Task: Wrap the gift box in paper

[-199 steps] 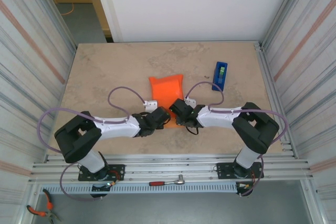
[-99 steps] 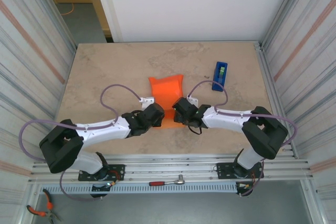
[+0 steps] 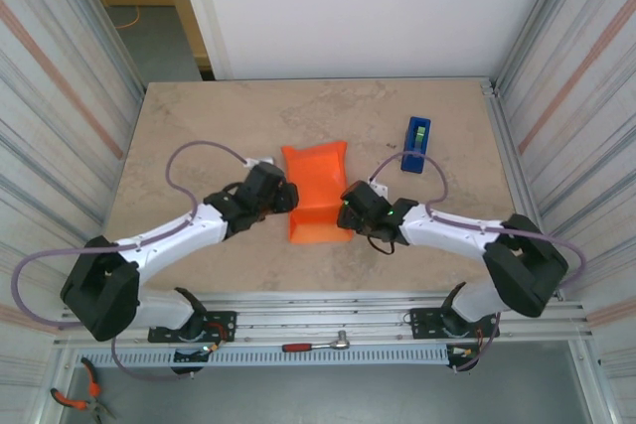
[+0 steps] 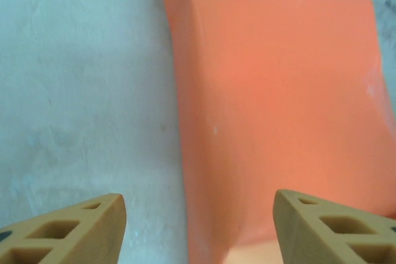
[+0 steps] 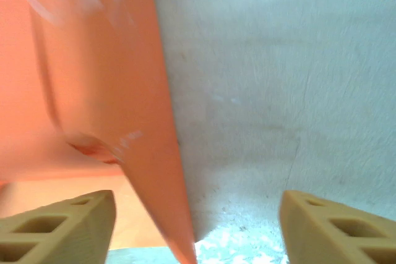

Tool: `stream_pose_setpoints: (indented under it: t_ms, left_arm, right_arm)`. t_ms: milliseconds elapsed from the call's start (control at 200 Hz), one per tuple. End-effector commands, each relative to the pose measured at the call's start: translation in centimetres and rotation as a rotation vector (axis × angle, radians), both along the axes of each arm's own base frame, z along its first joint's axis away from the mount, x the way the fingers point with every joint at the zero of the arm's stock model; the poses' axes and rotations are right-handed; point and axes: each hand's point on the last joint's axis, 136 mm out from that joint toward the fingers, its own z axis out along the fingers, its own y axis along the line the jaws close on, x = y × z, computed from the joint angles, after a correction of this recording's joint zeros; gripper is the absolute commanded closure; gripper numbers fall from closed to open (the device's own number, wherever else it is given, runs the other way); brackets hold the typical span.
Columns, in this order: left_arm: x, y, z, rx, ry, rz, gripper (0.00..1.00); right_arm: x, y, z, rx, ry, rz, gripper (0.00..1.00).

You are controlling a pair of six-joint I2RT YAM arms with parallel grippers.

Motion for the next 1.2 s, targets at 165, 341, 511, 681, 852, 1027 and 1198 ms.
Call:
stream_pose_setpoints:
  t_ms: [165, 341, 511, 681, 852, 1027, 1198]
  left_arm:
    - [5.8, -1.6, 1.7, 0.007, -0.008, -0.139, 0.28]
    - [8.3, -2.1, -0.1, 0.077, 0.012, -0.14, 0.28]
    - [8.9, -2.2, -2.6, 0.108, 0.056, -0.123, 0.28]
    - [8.7, -2.1, -4.2, 0.137, 0.084, -0.122, 0.28]
    - [8.5, -2.3, -4.6, 0.146, 0.089, -0.134, 0.28]
    - [8.7, -2.3, -4.0, 0.148, 0.074, -0.137, 0.28]
    - [10.2, -1.2, -1.3, 0.103, 0.036, -0.109, 0.27]
  right_arm:
    - [6.8, -1.3, 5.0, 0.069, -0.04, 0.022, 0.17]
    - [11.6, 1.1, 7.9, 0.142, -0.074, 0.085, 0.26]
    - [14.5, 4.7, 8.7, 0.223, -0.065, 0.153, 0.61]
    - [16.0, 6.7, 6.6, 0.269, -0.009, 0.165, 0.75]
    - [16.5, 7.0, 3.8, 0.277, 0.045, 0.146, 0.81]
    - [16.5, 6.4, 3.5, 0.294, 0.054, 0.134, 0.84]
    - [17.0, 5.4, 6.3, 0.327, 0.004, 0.125, 0.77]
